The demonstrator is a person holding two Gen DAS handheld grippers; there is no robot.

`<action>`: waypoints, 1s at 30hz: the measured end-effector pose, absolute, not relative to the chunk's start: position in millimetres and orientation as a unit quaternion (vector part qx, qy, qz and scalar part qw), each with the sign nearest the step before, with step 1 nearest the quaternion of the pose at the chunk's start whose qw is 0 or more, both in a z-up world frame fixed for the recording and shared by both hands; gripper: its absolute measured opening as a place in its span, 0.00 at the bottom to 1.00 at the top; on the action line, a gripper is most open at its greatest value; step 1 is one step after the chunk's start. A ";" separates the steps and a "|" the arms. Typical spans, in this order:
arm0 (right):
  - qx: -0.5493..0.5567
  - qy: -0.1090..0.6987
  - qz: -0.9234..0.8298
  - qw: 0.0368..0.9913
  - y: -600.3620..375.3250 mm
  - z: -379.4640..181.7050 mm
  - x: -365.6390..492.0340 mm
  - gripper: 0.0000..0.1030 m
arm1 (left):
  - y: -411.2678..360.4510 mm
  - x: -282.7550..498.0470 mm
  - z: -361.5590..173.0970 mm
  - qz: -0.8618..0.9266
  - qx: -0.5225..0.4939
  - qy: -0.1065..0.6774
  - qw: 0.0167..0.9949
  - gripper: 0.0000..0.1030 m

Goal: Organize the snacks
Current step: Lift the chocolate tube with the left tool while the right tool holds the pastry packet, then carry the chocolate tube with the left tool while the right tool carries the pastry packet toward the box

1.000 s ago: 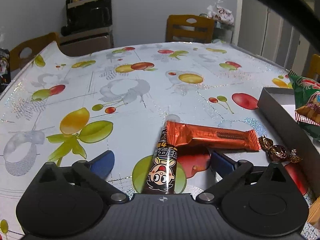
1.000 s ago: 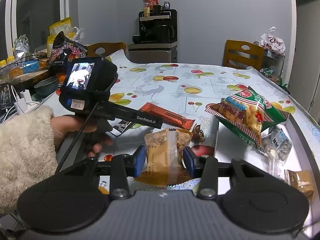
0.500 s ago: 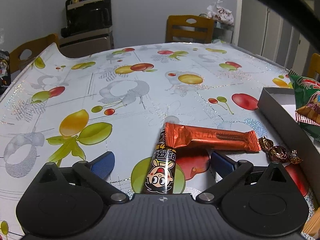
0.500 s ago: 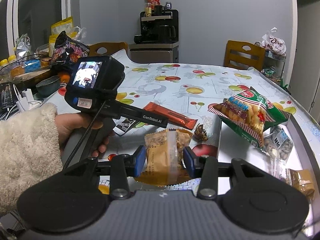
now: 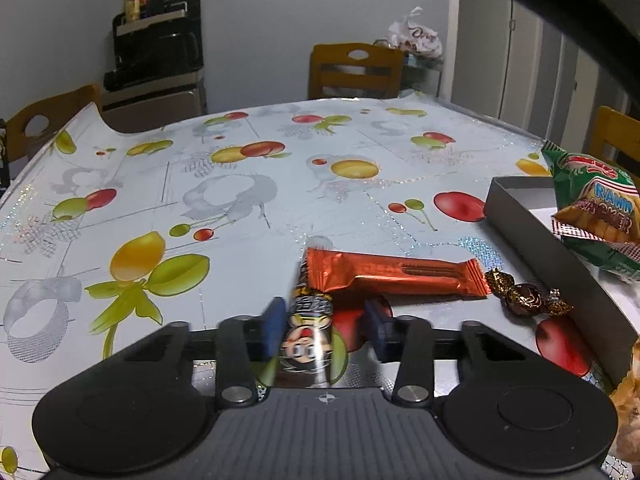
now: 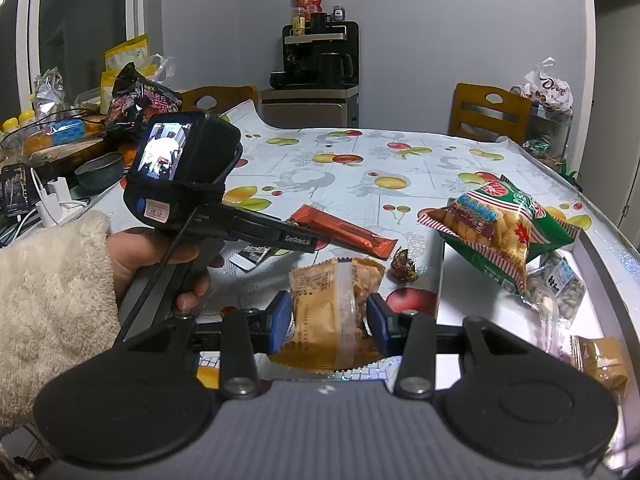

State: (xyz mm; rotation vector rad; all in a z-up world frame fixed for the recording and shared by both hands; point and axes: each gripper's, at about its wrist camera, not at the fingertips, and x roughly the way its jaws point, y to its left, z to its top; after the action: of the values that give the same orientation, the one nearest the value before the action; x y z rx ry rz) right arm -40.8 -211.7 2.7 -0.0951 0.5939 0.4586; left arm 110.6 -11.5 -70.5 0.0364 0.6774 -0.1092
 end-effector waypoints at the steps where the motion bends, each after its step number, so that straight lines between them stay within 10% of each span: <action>1: -0.047 0.289 0.224 0.930 -212.0 2.8 -41.3 0.40 | -9.9 110.4 -70.2 -0.054 0.014 0.332 0.942 0.26; 30: -0.051 0.290 0.247 0.923 -201.8 0.1 -37.6 0.40 | 17.4 31.1 -18.1 -0.074 -0.036 0.282 0.956 0.25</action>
State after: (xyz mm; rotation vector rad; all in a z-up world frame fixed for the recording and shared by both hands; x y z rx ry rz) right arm -37.6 -201.8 0.1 -0.1057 0.5947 0.5063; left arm 31.1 17.4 -18.1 -0.0728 0.5717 -0.1497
